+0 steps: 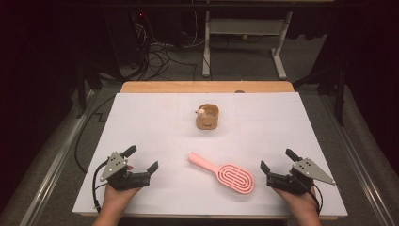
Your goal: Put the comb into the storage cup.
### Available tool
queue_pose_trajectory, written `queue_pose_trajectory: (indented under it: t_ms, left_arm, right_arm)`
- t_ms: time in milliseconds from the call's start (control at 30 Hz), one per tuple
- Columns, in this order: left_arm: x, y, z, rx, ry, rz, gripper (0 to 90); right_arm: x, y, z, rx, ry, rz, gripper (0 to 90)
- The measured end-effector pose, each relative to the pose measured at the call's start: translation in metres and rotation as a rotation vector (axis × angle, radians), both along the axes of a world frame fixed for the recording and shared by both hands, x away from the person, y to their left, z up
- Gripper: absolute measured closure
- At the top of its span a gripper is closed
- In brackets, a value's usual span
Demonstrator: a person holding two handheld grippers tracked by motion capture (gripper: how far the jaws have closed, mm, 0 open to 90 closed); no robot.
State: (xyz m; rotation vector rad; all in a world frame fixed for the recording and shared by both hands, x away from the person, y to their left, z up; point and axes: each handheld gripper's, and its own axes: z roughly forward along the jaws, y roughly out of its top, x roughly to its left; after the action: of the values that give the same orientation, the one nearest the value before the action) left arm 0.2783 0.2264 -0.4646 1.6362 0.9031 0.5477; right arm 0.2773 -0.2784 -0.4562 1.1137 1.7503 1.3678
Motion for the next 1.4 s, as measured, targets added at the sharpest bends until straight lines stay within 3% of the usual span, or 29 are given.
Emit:
queue_pose_trajectory:
  t_ms: [767, 1400]
  left_arm:
    - [-0.0016, 0.0009, 0.0001, -0.001, -0.008, -0.006, 0.0]
    - [0.0005, 0.0006, -0.0008, -0.003, -0.008, -0.006, 0.0]
  right_arm:
    - [-0.0023, 0.0010, 0.0021, -0.008, -0.012, 0.000, 0.3]
    - [-0.0018, 0.0034, 0.0048, -0.047, 0.013, -0.003, 0.3]
